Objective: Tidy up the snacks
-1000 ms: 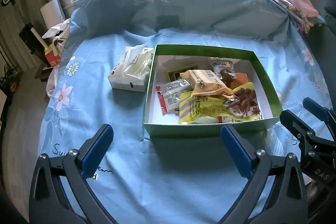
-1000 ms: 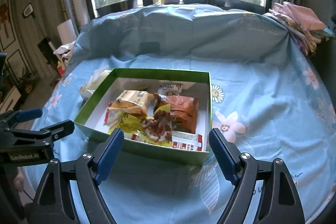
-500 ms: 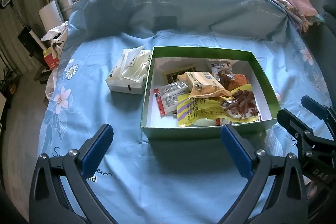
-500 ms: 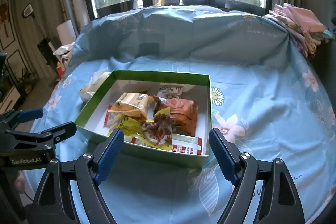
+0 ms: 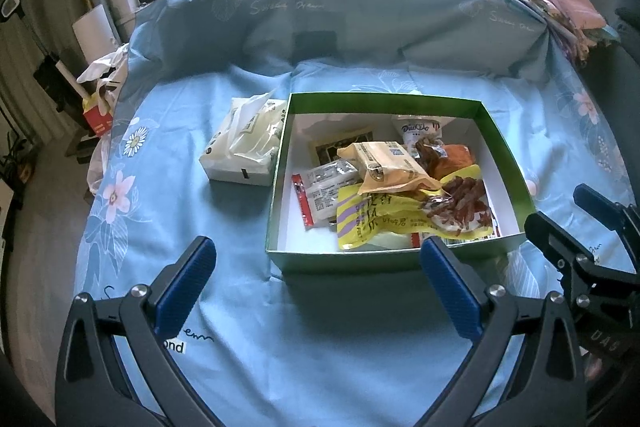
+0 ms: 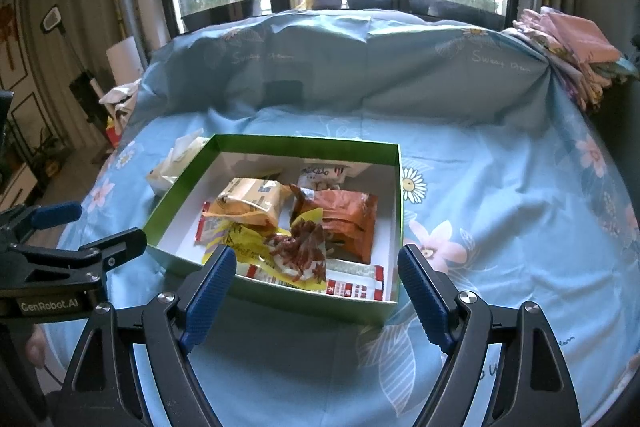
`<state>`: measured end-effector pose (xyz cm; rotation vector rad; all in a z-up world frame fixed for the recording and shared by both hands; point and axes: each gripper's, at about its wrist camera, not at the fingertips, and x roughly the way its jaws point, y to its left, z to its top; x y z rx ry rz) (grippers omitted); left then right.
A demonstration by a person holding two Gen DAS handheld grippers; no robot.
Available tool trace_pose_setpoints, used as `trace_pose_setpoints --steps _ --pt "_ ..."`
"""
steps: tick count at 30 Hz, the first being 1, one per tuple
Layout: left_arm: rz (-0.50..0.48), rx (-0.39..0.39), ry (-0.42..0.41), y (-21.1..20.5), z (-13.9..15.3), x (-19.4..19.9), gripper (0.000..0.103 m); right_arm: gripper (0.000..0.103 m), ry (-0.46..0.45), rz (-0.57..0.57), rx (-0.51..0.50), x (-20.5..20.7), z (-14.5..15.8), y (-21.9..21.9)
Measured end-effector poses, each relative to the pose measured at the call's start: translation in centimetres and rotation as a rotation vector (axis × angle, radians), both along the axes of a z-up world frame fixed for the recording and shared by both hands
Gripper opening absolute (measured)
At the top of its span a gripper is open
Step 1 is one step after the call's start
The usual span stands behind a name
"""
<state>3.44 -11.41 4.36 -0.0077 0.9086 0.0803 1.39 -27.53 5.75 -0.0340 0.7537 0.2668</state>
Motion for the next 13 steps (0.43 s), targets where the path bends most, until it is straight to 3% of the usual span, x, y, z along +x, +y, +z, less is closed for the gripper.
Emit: trace_pose_setpoints --steps 13 --pt "-0.007 -0.002 -0.007 -0.59 0.29 0.45 0.103 0.083 0.002 0.001 0.002 0.29 -0.15 -0.03"
